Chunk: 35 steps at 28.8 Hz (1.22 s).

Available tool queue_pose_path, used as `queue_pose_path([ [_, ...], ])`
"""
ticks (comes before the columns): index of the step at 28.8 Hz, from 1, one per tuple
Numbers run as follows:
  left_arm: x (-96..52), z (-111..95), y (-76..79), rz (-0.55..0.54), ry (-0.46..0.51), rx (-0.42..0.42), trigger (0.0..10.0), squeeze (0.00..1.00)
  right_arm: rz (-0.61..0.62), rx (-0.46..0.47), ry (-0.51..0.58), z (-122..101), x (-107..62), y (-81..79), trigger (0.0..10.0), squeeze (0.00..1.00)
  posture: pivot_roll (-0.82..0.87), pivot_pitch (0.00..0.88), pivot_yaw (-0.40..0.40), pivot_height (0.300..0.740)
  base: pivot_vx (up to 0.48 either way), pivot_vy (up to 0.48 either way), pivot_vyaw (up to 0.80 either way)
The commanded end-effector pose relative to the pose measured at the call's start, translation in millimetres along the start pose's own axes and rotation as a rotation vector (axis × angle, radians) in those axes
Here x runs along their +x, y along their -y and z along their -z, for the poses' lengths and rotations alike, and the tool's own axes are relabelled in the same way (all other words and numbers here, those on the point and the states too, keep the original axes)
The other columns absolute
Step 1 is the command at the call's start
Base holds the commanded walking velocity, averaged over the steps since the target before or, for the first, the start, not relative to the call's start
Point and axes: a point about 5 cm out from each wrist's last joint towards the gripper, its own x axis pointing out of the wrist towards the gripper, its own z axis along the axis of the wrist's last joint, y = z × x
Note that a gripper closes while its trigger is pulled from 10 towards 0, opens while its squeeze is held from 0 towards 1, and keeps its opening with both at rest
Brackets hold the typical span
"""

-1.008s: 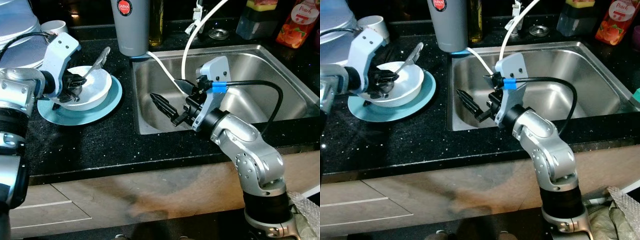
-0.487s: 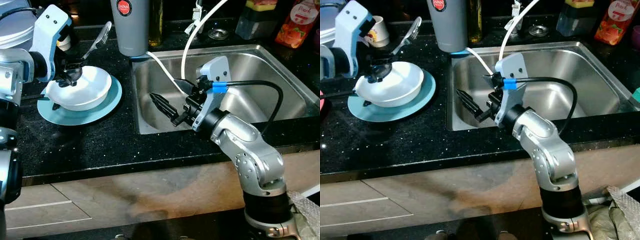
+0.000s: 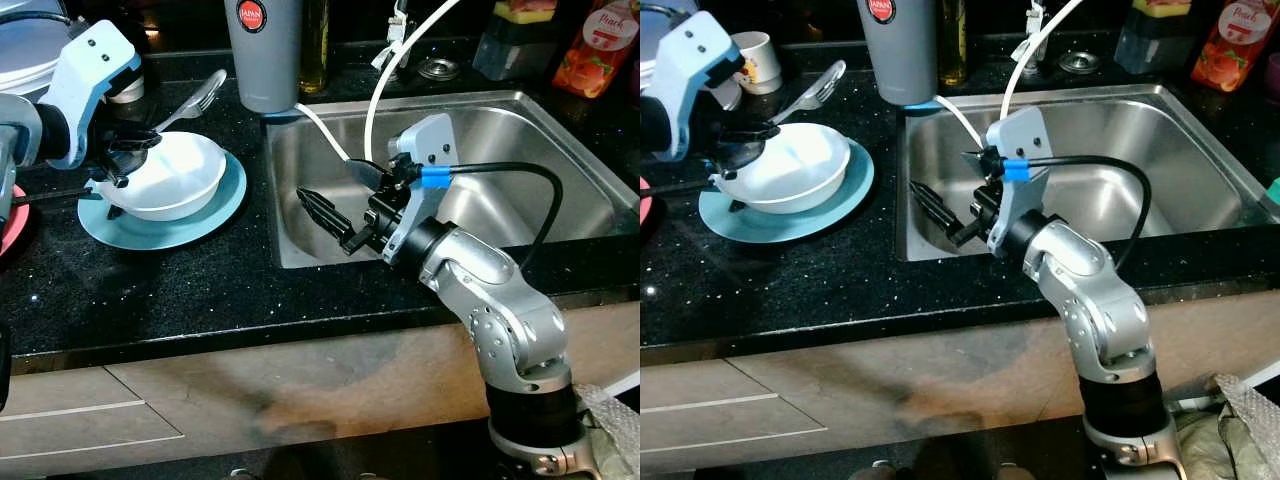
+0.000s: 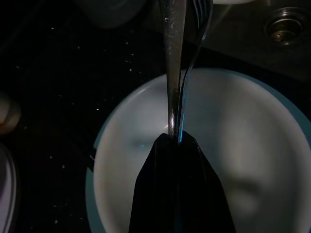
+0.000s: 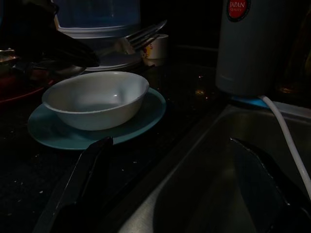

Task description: Kitchen organization

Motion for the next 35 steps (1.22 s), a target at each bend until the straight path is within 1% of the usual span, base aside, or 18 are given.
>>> queue_pose_path([
  [1, -4.3, 2, -0.9, -0.005, -0.020, 0.012, 10.0, 0.00, -0.021, 0.003, 0.014, -1, -1.1, -3.8, 10.0, 0.00, 0.01, 0.072, 0.004, 0.740, 0.000, 0.000, 0.00],
  [5, -1.9, 4, 0.4, -0.022, -0.019, 0.008, 10.0, 0.00, -0.023, 0.001, 0.014, -1, -1.0, -4.2, 10.0, 0.00, 0.01, 0.070, 0.003, 0.740, 0.000, 0.000, 0.00],
  [10, 3.9, 8, -3.4, -0.122, 0.011, -0.028, 10.0, 0.00, -0.021, -0.005, 0.015, -1, -0.9, -4.0, 10.0, 0.00, 0.00, 0.068, 0.002, 0.740, 0.000, 0.000, 0.00],
  [13, 5.3, 7, -4.1, -0.139, 0.029, -0.027, 10.0, 0.00, -0.022, -0.004, 0.016, -1, -0.9, -3.9, 10.0, 0.00, 0.00, 0.068, 0.002, 0.740, 0.000, 0.000, 0.00],
  [14, 6.2, 7, -4.7, -0.148, 0.038, -0.038, 10.0, 0.00, -0.022, -0.004, 0.016, -1, -0.8, -3.7, 10.0, 0.00, 0.00, 0.068, 0.002, 0.740, 0.000, 0.000, 0.00],
  [23, 10.9, 9, -0.8, -0.143, 0.048, -0.066, 10.0, 0.00, -0.022, -0.006, 0.015, -1, -1.6, -3.4, 10.0, 0.00, 0.00, 0.077, 0.002, 0.740, 0.000, 0.000, 0.00],
  [35, 16.3, 5, 2.1, -0.129, 0.093, -0.062, 10.0, 0.00, -0.007, -0.001, 0.024, -2, -2.1, -4.6, 10.0, 0.00, 0.01, 0.102, 0.013, 0.740, 0.000, 0.000, 0.00],
])
